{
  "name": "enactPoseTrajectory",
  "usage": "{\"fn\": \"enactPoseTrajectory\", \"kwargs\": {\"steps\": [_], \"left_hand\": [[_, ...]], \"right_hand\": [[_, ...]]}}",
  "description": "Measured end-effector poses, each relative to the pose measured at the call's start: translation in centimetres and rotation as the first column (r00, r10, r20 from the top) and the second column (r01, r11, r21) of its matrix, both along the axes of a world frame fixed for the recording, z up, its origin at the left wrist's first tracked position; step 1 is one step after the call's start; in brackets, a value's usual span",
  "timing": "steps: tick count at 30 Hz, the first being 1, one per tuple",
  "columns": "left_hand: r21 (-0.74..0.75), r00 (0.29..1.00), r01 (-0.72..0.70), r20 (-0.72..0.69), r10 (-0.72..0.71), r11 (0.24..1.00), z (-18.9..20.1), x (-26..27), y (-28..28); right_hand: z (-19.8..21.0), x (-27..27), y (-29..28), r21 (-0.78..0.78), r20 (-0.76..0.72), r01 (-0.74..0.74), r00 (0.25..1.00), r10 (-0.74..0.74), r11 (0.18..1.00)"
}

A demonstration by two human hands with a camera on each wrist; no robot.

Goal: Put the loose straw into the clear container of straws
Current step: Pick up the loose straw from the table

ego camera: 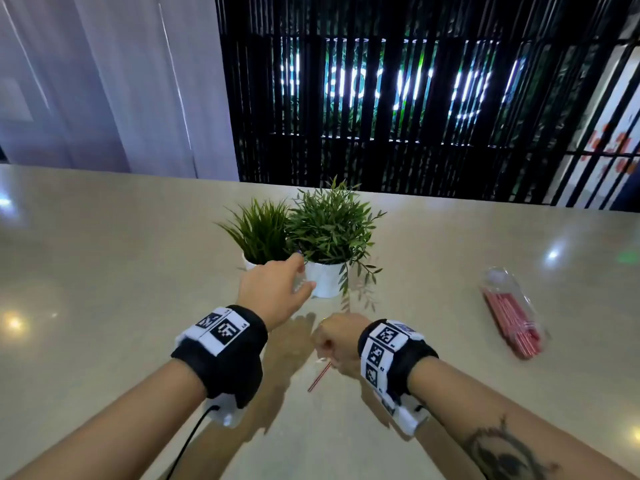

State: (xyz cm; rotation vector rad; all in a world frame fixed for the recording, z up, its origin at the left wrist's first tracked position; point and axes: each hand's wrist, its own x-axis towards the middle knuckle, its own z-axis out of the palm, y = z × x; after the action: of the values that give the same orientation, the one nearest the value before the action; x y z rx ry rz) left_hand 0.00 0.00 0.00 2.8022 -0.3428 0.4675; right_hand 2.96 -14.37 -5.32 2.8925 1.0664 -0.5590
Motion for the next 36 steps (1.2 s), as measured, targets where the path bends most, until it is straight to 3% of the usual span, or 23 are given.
{"fn": "enactPoseTrajectory", "kwargs": {"steps": [5,15,19,23,28,31,36], "left_hand": [[0.034,0.998,-0.005,0.056,0.004,0.999,-1.3,0.4,-0.5],[0.012,0.999,-0.02,0.039,0.019,1.0,-2.1,0.5,-1.0],[0.018,0.999,-0.009,0.042,0.008,1.0,-2.2,0.7,-1.6],[0.017,0.999,0.016,0.046,-0.017,1.0,-1.9,0.7,-3.1],[-0.018,0.987,0.076,0.143,-0.073,0.997,-1.1,0.6,-5.8],[-0.077,0.971,0.132,0.209,-0.114,0.988,-0.4,0.3,-7.4],[-0.138,0.951,0.231,0.24,-0.193,0.963,0.0,0.1,-8.8]], "right_hand": [[-1.4,-0.3,-0.9,-0.008,0.029,0.039,0.999,-0.039,0.999],[-1.6,-0.6,-0.5,-0.122,-0.144,0.112,0.981,-0.129,0.986],[-1.2,-1.5,-1.3,0.002,-0.154,0.189,0.97,-0.186,0.982],[1.3,-1.3,-3.8,0.349,-0.11,0.353,0.935,-0.336,0.868],[4.9,-1.6,-8.2,0.682,-0.003,0.371,0.863,-0.505,0.63],[6.0,-2.8,-10.7,0.736,0.057,0.358,0.813,-0.58,0.574],[6.9,-6.3,-13.6,0.796,0.03,0.401,0.723,-0.69,0.454]]}}
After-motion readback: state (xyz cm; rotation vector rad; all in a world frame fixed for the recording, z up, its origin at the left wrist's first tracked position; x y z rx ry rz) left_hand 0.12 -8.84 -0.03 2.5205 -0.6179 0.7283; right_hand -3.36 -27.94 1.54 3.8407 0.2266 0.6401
